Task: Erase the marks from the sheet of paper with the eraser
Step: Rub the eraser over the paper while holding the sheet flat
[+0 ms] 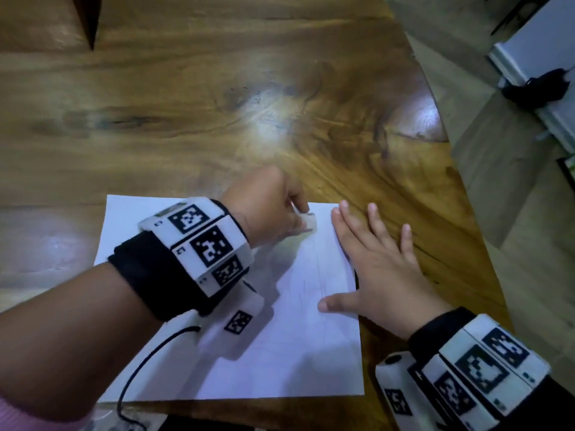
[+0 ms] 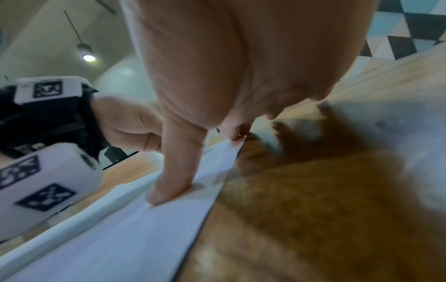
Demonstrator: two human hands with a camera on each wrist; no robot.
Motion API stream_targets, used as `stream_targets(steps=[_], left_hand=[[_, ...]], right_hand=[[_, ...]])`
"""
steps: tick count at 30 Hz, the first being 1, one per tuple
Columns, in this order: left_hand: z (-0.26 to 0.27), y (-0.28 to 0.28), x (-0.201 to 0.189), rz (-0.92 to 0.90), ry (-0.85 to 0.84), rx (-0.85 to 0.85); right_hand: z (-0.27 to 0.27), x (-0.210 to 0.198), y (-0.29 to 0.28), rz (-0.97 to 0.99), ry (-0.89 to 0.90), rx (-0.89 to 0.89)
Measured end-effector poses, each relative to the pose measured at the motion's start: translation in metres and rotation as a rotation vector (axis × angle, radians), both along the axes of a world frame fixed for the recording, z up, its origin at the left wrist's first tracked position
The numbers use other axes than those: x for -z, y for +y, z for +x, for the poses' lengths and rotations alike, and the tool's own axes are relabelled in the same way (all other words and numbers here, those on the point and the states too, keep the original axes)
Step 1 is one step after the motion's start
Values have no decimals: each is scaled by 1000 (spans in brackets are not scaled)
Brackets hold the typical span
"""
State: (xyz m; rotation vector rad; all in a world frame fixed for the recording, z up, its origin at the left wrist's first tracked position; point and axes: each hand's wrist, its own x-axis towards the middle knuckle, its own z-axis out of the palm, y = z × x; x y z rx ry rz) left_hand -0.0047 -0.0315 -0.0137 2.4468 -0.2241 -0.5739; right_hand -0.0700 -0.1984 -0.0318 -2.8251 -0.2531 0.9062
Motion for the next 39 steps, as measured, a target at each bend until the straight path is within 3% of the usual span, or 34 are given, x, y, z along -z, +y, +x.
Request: stream_targets(steps=[6,12,17,22,27,33,37,39], left_hand=[[10,-11,13,-27,-67,-34],[-2,-11,10,-26,4,139],[15,-18,8,-27,-136,54],[-16,-18,8,-32,-28,217],[7,-22,4,-9,-140,50],[-23,-20,4,46,49,309],[6,-22,-1,46,-153,104],[5,-22,1,49,-176,117]], right_hand=[[0,-2,0,-17,14,27],[1,-6,1,-34,30,9],[1,-7,2,-54,24,-9],[1,-7,2,-34,29,-2],[1,-7,3,-38,29,3],[2,-7,3,-35,40,13],[1,-8,5,-53,43,18],[2,-8,5,-67,48,16]])
